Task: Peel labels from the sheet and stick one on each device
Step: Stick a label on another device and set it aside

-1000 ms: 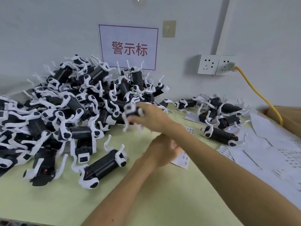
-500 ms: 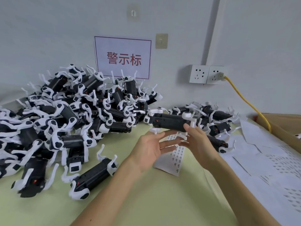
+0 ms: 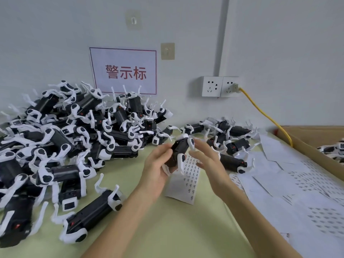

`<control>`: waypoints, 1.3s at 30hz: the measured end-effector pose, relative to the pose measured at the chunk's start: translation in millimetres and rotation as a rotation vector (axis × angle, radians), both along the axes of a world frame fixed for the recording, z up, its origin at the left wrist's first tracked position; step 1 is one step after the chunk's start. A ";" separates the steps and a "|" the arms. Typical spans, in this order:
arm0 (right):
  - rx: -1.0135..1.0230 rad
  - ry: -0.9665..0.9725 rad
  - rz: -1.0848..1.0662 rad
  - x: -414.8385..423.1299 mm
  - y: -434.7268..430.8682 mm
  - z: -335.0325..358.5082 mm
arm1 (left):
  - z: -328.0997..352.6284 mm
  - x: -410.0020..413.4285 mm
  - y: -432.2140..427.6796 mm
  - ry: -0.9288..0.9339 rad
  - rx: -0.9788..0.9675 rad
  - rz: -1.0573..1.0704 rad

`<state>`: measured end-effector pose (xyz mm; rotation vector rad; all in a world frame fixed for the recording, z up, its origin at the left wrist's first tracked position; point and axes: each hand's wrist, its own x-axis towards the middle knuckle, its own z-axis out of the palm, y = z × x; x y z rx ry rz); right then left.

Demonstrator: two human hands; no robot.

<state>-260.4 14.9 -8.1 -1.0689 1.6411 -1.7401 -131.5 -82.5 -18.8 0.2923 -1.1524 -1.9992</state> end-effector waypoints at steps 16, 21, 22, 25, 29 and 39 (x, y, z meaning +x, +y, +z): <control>-0.024 -0.317 -0.003 10.9 -7.7 -10.7 | -11.7 0.5 12.4 -0.292 -0.754 0.508; -0.083 -0.447 -0.032 3.5 -8.6 -9.5 | -8.8 2.3 7.3 -0.314 -0.736 0.344; -0.081 -0.455 -0.028 2.3 -8.3 -8.6 | -9.7 0.4 8.3 -0.345 -0.731 0.292; -0.066 -0.445 -0.038 0.0 -7.5 -8.0 | -11.1 -5.2 10.5 -0.396 -0.643 0.141; -0.052 -0.453 0.056 1.6 -4.1 -5.7 | -7.7 -3.3 13.0 -0.434 -0.377 -0.005; -0.125 -0.240 0.182 17.0 4.8 3.0 | 2.6 3.1 14.8 -0.368 -0.252 -0.032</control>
